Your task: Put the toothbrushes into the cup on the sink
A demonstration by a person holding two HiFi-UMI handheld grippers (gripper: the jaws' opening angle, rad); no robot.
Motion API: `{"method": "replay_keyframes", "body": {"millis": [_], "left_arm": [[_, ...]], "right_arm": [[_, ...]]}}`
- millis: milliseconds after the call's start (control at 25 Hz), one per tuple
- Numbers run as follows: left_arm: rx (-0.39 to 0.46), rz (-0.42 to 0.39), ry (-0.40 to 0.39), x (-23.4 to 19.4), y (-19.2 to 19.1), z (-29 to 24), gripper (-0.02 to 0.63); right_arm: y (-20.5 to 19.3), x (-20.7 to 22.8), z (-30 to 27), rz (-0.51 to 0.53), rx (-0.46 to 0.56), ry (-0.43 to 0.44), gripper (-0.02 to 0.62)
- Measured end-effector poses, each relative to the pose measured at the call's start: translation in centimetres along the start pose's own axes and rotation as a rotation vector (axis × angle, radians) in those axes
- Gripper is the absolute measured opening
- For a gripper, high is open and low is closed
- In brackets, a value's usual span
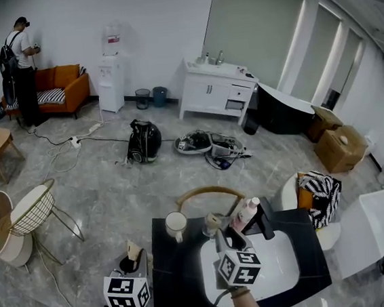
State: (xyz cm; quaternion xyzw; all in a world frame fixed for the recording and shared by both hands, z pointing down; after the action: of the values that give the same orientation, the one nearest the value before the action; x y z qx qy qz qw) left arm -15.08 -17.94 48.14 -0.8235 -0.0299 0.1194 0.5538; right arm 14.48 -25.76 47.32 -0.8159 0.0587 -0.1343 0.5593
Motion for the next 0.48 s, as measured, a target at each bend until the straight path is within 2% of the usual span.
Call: {"method": "replay_keyframes", "body": {"millis": [320, 480], "left_arm": [[0.014, -0.017, -0.043, 1.4, 0.0, 0.7, 0.04], [0.023, -0.027, -0.06, 1.9, 0.1, 1.2, 0.04]], "right_arm": [[-0.5, -0.4, 2.9, -0.015, 0.003, -0.052, 0.15], [-0.8, -1.3, 4.4, -0.02, 0.016, -0.092, 0.115]]}}
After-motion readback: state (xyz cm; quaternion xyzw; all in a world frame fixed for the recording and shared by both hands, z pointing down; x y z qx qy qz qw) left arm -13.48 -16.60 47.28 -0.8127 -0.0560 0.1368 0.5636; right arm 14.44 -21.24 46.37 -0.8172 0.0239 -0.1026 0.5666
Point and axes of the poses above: the fingertips, and each gripper's own axes: z backward along the fingers, x to its right, y out of its top, the point moved 10 cm from there along z, backward along the fingers, and after that the axes turned 2 degrees about y, right-handed, at the moved point
